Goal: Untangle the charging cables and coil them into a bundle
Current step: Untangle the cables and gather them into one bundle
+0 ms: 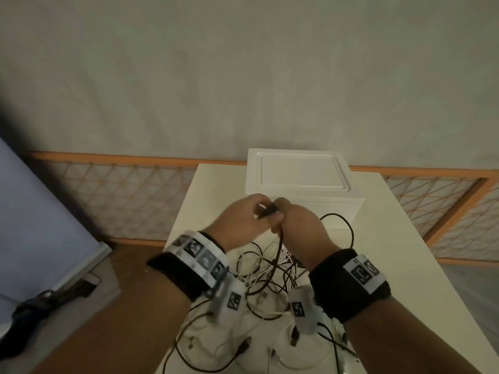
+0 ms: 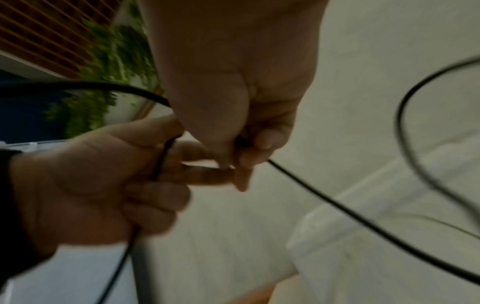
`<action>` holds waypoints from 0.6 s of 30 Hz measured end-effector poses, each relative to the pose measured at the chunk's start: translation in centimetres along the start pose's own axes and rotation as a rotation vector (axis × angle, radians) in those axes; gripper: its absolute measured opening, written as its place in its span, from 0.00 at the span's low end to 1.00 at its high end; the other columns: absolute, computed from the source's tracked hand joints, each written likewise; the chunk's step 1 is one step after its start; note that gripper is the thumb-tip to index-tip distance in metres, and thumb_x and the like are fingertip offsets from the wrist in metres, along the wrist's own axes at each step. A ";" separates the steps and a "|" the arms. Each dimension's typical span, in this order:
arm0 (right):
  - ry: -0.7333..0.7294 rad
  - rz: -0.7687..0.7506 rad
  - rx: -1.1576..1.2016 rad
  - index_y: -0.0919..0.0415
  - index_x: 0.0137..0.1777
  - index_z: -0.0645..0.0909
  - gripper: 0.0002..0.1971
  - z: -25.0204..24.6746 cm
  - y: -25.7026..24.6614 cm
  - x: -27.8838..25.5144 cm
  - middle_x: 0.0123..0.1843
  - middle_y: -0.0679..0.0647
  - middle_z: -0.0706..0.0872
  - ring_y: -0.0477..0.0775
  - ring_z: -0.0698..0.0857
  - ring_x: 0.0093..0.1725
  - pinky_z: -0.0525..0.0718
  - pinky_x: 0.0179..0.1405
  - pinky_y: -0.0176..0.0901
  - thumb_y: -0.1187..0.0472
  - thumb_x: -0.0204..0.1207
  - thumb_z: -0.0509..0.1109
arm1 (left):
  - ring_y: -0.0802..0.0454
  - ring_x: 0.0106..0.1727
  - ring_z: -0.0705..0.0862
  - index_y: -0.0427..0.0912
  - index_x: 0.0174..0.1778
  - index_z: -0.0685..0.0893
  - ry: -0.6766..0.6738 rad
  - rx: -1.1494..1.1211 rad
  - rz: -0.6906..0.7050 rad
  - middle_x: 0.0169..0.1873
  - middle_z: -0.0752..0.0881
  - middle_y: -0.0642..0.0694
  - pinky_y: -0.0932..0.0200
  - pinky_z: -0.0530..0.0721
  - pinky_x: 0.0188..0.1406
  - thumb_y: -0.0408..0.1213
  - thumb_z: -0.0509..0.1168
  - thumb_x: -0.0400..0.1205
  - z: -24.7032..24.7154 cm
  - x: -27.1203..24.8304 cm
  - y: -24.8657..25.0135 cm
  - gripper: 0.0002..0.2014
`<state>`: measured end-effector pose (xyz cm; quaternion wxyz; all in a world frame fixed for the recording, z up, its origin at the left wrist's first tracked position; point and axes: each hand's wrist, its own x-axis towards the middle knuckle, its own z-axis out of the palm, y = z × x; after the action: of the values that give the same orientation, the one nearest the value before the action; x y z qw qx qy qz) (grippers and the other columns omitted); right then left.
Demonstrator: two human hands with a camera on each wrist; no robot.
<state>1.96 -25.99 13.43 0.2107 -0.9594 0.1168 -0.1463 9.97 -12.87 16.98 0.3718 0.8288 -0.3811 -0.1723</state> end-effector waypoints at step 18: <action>-0.279 0.295 0.022 0.60 0.35 0.78 0.11 -2.7 7.3 -2.6 0.31 0.52 0.79 0.52 0.78 0.35 0.71 0.32 0.37 0.56 0.72 0.74 | 0.54 0.30 0.76 0.48 0.39 0.86 0.467 -0.216 -0.229 0.30 0.82 0.50 0.57 0.71 0.34 0.37 0.62 0.84 -4.5 0.8 -8.1 0.10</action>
<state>-2.51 -32.71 11.94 0.2544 -0.9405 0.2243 0.0192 17.18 -7.77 13.93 0.5139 0.8393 -0.1682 -0.0572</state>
